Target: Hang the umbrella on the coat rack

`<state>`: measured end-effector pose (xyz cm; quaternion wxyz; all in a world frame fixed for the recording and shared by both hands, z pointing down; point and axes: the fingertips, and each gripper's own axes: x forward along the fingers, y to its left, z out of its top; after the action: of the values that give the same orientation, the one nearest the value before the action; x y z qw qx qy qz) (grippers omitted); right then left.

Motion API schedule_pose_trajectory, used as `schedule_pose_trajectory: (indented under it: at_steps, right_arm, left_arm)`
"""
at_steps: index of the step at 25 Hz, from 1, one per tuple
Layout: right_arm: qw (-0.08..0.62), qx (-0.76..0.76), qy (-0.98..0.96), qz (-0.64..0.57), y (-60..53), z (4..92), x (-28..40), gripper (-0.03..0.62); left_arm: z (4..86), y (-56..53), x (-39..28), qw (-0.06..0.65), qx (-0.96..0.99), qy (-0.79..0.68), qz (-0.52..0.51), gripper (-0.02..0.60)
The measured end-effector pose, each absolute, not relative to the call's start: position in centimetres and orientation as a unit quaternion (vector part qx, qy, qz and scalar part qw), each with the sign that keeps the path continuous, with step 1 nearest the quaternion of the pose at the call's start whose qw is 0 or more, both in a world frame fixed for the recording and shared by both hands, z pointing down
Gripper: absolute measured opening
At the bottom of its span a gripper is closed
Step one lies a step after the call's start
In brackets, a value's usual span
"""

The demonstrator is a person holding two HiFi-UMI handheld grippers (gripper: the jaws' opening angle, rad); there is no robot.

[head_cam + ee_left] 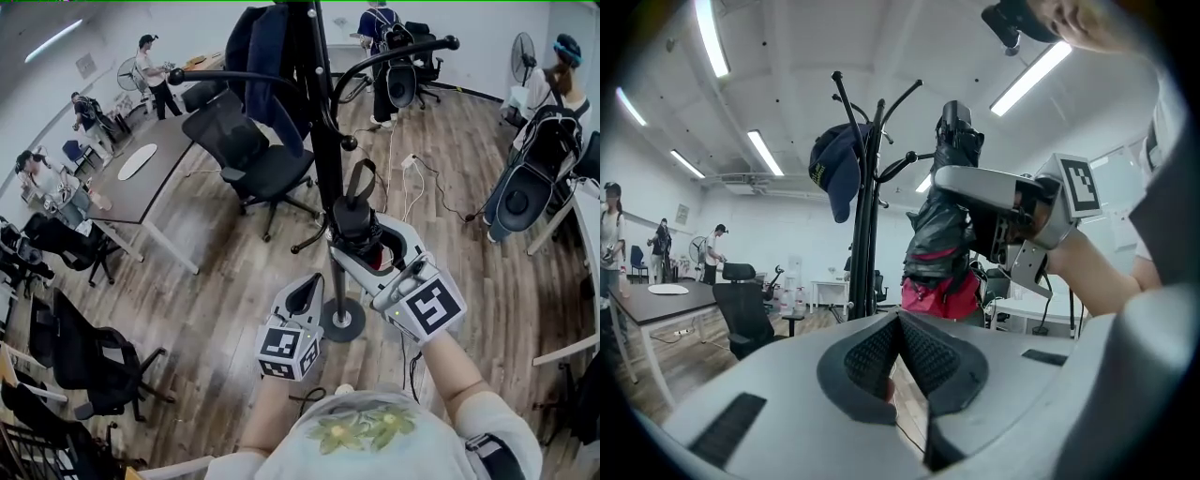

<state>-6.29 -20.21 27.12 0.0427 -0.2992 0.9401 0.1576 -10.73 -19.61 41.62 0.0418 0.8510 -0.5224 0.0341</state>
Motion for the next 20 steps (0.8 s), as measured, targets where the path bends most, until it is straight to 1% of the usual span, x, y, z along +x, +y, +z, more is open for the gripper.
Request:
schedule_pose_trajectory:
  at_steps: [9, 20]
  right_arm:
    - [0.034, -0.315, 0.936, 0.154, -23.3, 27.0, -6.9, 0.230]
    - [0.027, -0.325, 0.941, 0.091, -26.6, 28.5, -6.3, 0.230]
  left_arm:
    - [42.5, -20.6, -12.0, 0.050, 0.854, -0.517, 0.040, 0.005]
    - [43.9, -21.5, -12.2, 0.062, 0.854, -0.514, 0.051, 0.006]
